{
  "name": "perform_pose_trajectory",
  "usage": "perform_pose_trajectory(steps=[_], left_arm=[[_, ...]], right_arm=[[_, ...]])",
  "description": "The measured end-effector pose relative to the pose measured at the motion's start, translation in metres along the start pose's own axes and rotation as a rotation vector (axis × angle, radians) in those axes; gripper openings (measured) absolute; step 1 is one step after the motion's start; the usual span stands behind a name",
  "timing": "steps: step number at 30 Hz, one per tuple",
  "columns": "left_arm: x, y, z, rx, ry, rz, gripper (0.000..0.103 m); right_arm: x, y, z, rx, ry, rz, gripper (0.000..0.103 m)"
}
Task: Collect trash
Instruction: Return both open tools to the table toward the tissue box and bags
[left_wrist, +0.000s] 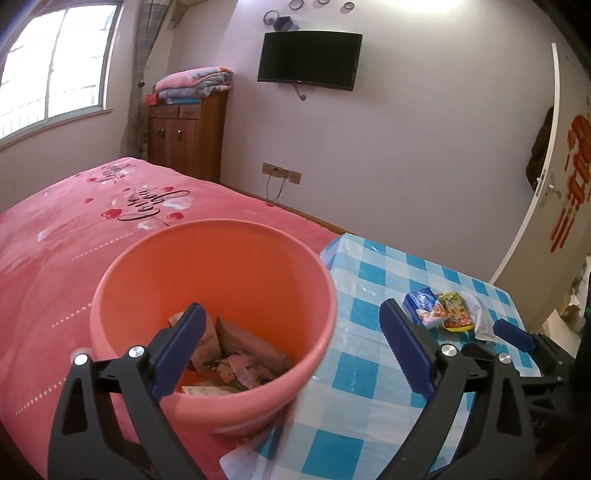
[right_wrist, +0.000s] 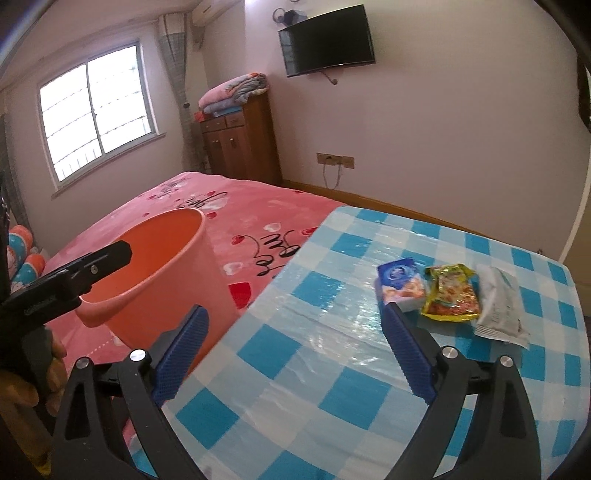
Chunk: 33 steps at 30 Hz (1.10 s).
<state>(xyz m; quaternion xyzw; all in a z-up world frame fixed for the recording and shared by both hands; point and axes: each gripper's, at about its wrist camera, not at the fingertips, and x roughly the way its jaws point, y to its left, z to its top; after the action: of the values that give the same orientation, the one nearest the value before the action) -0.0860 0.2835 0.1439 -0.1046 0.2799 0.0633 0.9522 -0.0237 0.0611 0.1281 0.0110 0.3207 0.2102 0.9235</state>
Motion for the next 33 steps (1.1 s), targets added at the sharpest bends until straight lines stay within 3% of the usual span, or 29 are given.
perform_pose_trajectory(steps=[13,33], left_arm=[[0.005,-0.035,-0.015,0.059,0.037,-0.041,0.096],[0.018,-0.083,-0.029,0.152,0.082,-0.068,0.096]], right_arm=[[-0.012,-0.031,-0.014,0.022,-0.009,-0.082,0.093],[-0.015,-0.081,-0.033,0.098,-0.003,-0.136,0.093]])
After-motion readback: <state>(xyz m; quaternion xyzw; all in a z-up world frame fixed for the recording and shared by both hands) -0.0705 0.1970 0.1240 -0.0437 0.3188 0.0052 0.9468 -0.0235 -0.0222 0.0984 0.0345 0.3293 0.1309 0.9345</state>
